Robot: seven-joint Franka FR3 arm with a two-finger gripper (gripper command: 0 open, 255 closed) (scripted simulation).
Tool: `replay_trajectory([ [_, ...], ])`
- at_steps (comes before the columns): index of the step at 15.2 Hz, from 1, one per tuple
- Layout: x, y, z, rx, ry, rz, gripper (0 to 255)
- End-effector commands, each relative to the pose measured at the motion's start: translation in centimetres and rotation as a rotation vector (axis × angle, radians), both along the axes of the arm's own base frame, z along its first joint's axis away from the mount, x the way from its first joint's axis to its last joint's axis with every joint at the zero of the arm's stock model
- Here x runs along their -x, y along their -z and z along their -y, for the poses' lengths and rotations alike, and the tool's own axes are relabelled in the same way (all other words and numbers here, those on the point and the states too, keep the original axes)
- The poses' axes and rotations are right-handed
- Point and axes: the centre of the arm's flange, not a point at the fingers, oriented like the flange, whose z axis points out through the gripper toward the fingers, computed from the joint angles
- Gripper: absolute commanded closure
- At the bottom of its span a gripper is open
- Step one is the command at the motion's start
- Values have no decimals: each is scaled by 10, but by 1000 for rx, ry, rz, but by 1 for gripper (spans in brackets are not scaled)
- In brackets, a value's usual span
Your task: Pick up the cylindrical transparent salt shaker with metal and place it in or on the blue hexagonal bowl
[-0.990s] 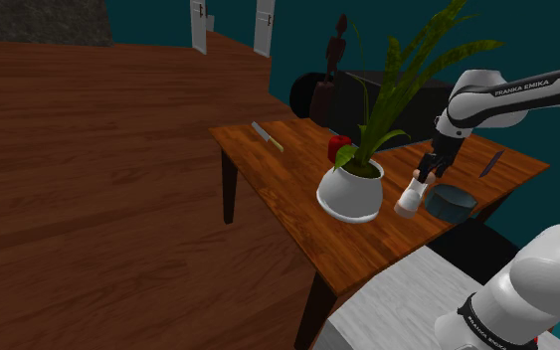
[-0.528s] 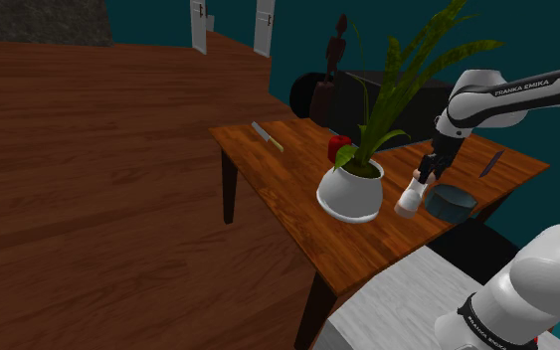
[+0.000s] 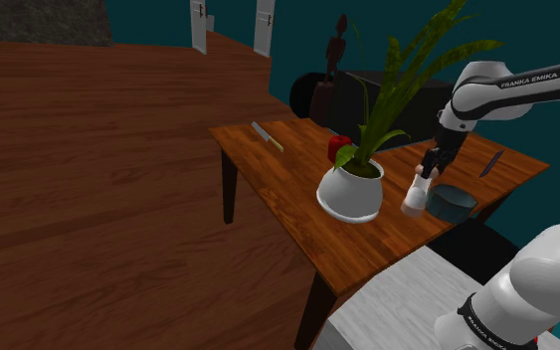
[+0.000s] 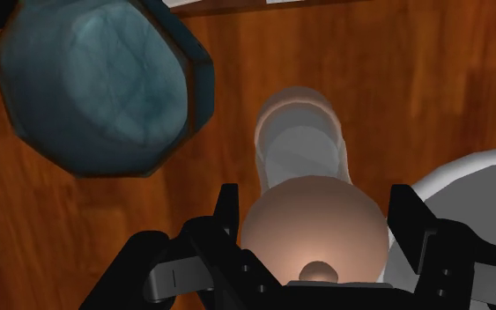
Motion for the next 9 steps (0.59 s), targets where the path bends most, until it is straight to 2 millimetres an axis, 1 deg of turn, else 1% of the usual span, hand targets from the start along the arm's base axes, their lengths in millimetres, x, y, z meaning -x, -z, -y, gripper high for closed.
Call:
replay_trajectory([
  [1,1,-11,-1,0,0,0,255],
  [9,1,-53,-1,0,0,0,255],
])
